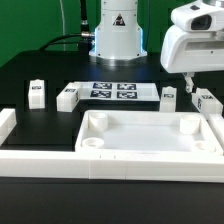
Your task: Assemble desk
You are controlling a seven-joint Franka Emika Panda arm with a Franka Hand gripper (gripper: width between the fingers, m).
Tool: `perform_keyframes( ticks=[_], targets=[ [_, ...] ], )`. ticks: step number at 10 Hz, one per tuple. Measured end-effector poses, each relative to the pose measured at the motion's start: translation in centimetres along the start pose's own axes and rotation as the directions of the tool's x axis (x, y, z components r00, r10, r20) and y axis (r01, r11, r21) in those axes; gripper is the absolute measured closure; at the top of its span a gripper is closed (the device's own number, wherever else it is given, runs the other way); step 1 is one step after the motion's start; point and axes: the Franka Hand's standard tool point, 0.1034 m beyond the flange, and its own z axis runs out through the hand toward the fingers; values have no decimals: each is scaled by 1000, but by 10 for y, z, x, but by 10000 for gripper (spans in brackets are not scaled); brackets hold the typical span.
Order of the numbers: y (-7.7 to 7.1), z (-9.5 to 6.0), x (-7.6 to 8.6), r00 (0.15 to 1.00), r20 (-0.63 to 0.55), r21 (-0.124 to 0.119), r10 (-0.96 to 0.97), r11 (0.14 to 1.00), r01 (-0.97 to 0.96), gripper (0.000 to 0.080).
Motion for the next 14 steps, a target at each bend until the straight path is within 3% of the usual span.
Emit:
perform_keyframes(
  ticks=[2, 4, 5, 6, 8, 11, 12, 14],
  targets=[
    [2, 0, 6, 995, 95, -6, -5, 1000, 6, 151],
    [5, 1, 1, 969, 246, -22, 2, 1000, 3, 151],
    [4, 2, 6, 961, 277, -16, 11, 1000, -6, 151],
    [4, 4, 5, 934, 356, -19, 11, 1000, -4, 151],
    [0, 5, 14, 878, 478, 11, 1, 1000, -7, 151],
    [3, 9, 1, 741, 672, 1, -3, 1000, 4, 151],
    [1, 14, 7, 726, 687, 5, -7, 1000, 5, 151],
    [-1, 22, 1, 649, 761, 4, -15, 1000, 18, 151]
  ],
)
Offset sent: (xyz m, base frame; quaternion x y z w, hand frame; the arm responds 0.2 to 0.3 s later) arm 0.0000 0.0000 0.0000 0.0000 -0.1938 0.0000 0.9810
